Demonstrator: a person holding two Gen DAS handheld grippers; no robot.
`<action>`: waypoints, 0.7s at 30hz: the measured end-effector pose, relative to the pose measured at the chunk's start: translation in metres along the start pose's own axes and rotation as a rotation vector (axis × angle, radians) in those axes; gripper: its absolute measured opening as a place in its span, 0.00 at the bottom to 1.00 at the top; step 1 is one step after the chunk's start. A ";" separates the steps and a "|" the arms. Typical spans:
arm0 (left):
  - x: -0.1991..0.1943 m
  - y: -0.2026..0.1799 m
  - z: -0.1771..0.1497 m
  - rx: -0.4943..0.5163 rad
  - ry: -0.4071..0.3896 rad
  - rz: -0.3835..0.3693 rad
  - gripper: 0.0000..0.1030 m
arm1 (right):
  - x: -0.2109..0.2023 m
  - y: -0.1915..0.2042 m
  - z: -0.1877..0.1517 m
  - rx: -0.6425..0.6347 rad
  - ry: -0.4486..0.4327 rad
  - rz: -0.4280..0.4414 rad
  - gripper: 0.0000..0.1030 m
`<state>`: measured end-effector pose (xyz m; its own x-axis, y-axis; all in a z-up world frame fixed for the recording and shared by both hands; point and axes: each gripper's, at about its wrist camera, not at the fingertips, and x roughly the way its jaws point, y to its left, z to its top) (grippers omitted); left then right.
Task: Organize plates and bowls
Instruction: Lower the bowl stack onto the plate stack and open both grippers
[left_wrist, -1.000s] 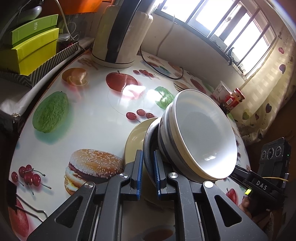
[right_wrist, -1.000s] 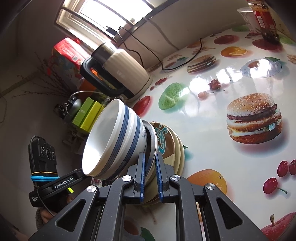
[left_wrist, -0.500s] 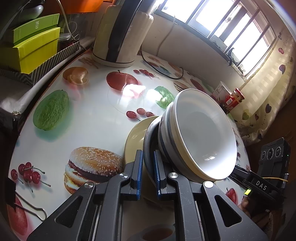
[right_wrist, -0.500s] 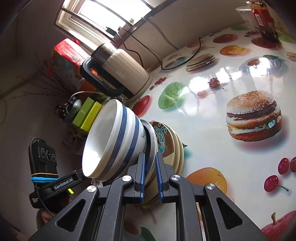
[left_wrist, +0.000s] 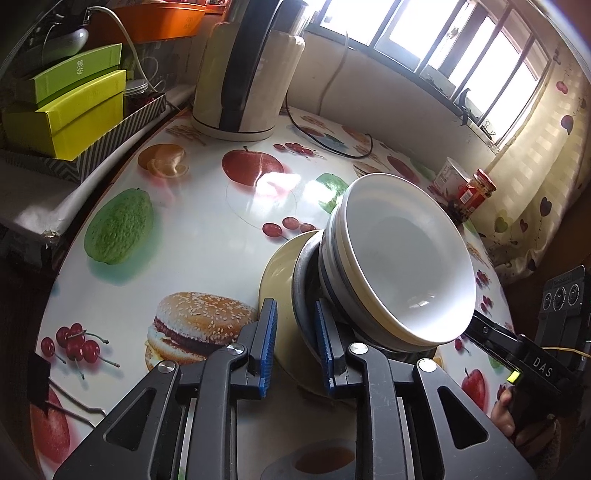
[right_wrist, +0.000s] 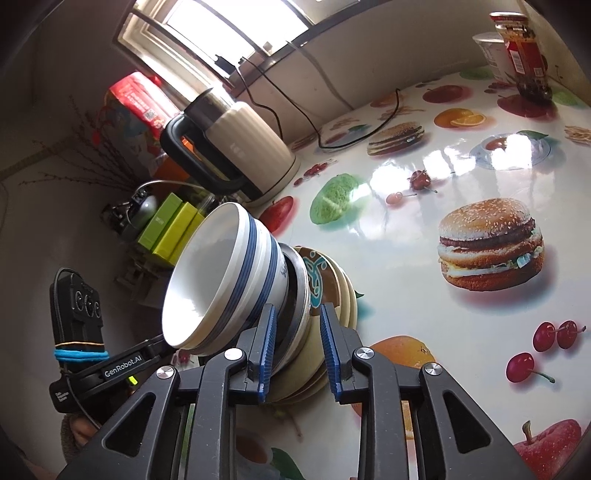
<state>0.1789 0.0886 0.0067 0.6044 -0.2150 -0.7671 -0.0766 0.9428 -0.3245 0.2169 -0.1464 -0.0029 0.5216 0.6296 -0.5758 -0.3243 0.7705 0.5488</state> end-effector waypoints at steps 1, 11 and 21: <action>-0.002 -0.001 -0.001 0.007 -0.002 0.008 0.26 | -0.001 0.000 -0.001 -0.002 -0.002 -0.004 0.29; -0.026 -0.011 -0.014 0.055 -0.058 0.048 0.37 | -0.017 0.012 -0.009 -0.052 -0.028 -0.042 0.51; -0.039 -0.020 -0.039 0.095 -0.082 0.108 0.37 | -0.036 0.026 -0.028 -0.122 -0.052 -0.107 0.55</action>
<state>0.1257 0.0683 0.0211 0.6598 -0.0935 -0.7456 -0.0711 0.9800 -0.1858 0.1680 -0.1463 0.0148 0.5972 0.5398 -0.5933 -0.3562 0.8412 0.4068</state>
